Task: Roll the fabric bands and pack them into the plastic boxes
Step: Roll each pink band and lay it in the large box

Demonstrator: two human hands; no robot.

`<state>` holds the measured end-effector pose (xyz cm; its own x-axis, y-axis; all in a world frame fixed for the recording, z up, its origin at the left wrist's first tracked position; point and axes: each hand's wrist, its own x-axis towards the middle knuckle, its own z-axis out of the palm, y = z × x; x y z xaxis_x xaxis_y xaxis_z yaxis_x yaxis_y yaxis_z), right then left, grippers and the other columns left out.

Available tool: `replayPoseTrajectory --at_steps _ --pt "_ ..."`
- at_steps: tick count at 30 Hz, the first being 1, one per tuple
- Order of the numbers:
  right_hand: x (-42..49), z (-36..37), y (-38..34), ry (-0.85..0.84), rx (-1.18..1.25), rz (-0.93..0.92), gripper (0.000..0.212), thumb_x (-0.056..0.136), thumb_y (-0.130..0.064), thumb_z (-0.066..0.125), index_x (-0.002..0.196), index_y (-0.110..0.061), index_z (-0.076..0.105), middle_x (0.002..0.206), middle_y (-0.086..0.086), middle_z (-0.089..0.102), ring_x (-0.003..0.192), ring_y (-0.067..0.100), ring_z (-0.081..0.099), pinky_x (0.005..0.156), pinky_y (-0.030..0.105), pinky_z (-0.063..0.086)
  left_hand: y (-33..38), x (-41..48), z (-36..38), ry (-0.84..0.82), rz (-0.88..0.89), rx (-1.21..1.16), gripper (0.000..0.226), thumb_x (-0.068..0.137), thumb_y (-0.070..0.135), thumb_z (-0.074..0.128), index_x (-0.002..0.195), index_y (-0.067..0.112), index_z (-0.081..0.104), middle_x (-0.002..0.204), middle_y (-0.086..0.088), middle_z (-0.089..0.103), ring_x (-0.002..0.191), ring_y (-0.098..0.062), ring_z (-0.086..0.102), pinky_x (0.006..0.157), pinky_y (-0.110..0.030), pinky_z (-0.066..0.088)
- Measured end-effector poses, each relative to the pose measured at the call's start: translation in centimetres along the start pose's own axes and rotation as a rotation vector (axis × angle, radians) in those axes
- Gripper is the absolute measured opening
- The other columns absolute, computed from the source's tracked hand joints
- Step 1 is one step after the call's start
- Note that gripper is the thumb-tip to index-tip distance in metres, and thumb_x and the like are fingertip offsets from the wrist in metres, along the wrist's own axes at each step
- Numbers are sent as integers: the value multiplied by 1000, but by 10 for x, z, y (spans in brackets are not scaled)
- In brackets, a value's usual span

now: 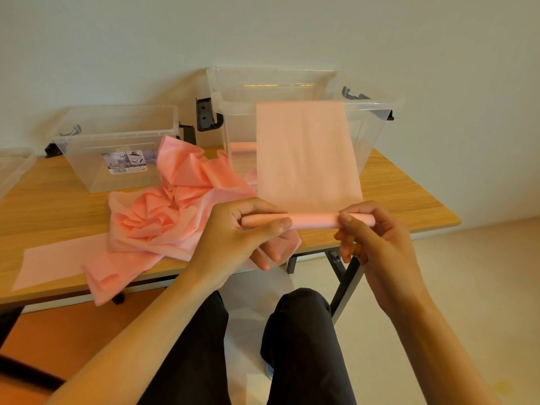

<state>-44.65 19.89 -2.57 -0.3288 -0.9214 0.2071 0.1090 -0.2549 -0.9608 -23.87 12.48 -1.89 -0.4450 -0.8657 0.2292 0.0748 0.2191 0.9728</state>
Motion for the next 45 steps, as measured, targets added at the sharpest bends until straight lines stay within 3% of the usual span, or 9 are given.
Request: replayPoseTrajectory --at_steps 5,11,19,26,34,40,45 --pt "2 0 2 6 -9 11 19 85 -29 68 90 -11 66 65 15 61 52 22 52 51 28 46 0 1 -1 -28 35 33 15 86 9 72 102 10 74 80 -12 75 48 -22 63 40 -26 49" --pt "4 -1 2 -46 -70 -29 25 82 -23 72 101 -7 68 85 16 67 70 25 62 54 31 52 1 3 0 -13 11 12 9 91 11 69 97 7 73 75 -15 74 47 -22 62 41 -25 49" --pt "7 -1 0 -16 -64 2 27 80 -25 72 95 -3 67 71 13 66 60 24 59 57 32 52 -3 6 -3 47 120 66 25 83 1 75 106 11 74 89 -6 76 60 -22 71 39 -24 46" --pt "8 -3 -4 -87 -134 -41 30 81 -24 72 106 -9 67 92 5 69 76 27 67 59 35 57 -6 5 -6 23 98 79 9 91 5 68 98 6 73 84 -5 77 54 -18 63 38 -23 41" --pt "10 -4 -1 -29 -117 -12 23 83 -26 69 95 -6 68 76 12 69 64 24 65 58 33 55 -2 7 -5 2 97 88 17 91 9 68 108 10 70 82 -4 77 48 -21 60 36 -24 41" --pt "10 -5 -1 -62 -165 -80 29 87 -25 66 113 -12 64 84 13 68 64 27 62 55 33 54 -4 10 -2 -19 47 94 11 97 11 62 105 9 69 78 -5 74 48 -17 56 37 -21 39" --pt "11 -7 0 -37 -168 -63 26 87 -27 66 103 -6 67 76 11 68 61 22 61 54 32 52 -3 11 -2 -28 65 91 15 95 12 64 110 12 68 83 -4 76 51 -18 59 38 -23 41"
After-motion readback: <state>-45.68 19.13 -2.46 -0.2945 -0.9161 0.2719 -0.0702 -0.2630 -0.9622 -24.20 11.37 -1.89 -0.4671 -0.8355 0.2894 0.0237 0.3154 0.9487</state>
